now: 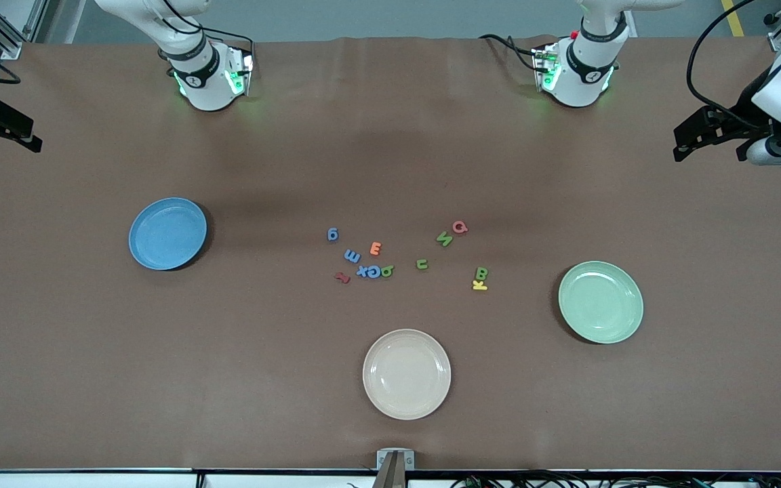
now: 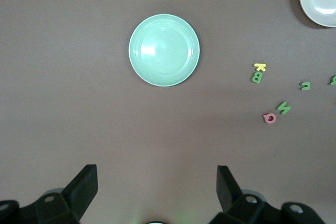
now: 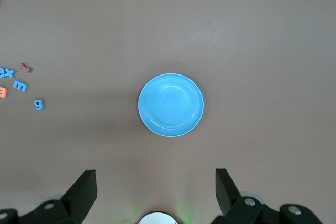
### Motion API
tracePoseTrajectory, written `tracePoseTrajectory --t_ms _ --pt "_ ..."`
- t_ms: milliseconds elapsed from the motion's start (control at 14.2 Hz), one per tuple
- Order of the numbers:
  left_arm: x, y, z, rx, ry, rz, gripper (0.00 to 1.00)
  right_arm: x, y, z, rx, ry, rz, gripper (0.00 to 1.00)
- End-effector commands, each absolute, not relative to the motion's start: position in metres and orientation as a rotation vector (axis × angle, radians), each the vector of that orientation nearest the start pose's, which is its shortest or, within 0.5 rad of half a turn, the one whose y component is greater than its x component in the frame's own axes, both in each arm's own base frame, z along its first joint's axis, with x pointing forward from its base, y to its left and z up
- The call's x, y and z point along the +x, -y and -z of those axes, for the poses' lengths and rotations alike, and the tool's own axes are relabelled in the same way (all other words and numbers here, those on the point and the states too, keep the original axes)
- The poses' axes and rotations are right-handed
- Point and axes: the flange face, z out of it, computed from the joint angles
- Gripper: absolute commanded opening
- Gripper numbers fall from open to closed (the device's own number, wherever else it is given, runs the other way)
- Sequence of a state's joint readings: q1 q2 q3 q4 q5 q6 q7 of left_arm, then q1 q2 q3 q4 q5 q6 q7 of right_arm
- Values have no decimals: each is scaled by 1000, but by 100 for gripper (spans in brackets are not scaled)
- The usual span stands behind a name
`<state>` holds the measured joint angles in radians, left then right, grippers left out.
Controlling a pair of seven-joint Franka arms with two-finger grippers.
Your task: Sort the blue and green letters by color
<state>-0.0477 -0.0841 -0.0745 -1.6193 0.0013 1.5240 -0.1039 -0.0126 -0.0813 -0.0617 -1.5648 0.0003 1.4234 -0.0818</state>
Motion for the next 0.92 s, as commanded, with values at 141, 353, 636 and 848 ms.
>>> tracePoseTrajectory --t_ms 141,353,636,848 --pt "526 69 -638 -3134 -67 -57 100 506 45 -661 -3061 59 -43 100" --pt "547 86 -609 -3132 -87 -137 100 505 46 -661 -3061 59 -55 100" --pt "583 112 -535 -3139 -102 -252 100 504 50 -664 -3071 47 -83 100" --pt "601 147 -479 -3146 21 -285 100 530 59 -629 -3072 9 -154 100"
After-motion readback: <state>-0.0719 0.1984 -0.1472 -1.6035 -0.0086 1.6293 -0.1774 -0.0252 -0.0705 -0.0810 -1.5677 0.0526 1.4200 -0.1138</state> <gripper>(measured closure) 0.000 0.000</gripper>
